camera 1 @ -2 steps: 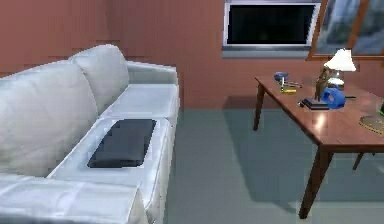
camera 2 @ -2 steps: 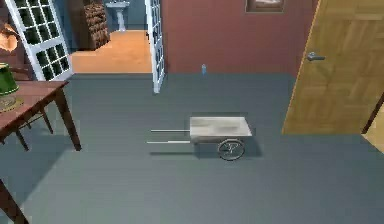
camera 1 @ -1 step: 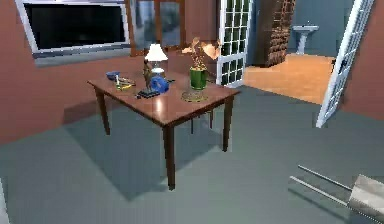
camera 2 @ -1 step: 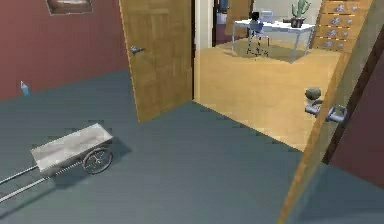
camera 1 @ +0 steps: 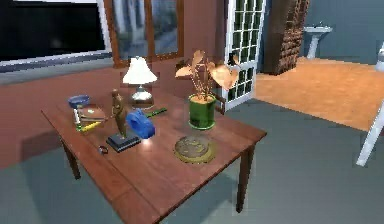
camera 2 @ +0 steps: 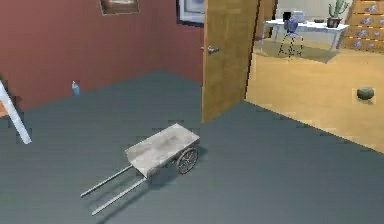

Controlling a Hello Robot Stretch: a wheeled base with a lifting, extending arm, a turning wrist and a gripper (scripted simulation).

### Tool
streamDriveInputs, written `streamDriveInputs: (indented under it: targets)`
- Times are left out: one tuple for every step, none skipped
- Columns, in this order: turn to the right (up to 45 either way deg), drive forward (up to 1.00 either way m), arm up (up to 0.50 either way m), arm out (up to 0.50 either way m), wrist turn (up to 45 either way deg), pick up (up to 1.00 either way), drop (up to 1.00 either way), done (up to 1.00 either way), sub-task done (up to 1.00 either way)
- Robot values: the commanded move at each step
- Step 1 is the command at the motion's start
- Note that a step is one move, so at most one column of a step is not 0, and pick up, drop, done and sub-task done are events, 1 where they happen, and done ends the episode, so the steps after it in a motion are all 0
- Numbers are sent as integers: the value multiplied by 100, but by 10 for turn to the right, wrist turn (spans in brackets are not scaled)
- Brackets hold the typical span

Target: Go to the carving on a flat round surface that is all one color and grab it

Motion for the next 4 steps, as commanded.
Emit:
streamDriveInputs:
  targets:
    - [-450,0,0,0,0,0,0,0,0]
    - [-330,0,0,0,0,0,0,0,0]
    - [450,0,0,0,0,0,0,0,0]
    - [360,0,0,0,0,0,0,0,0]
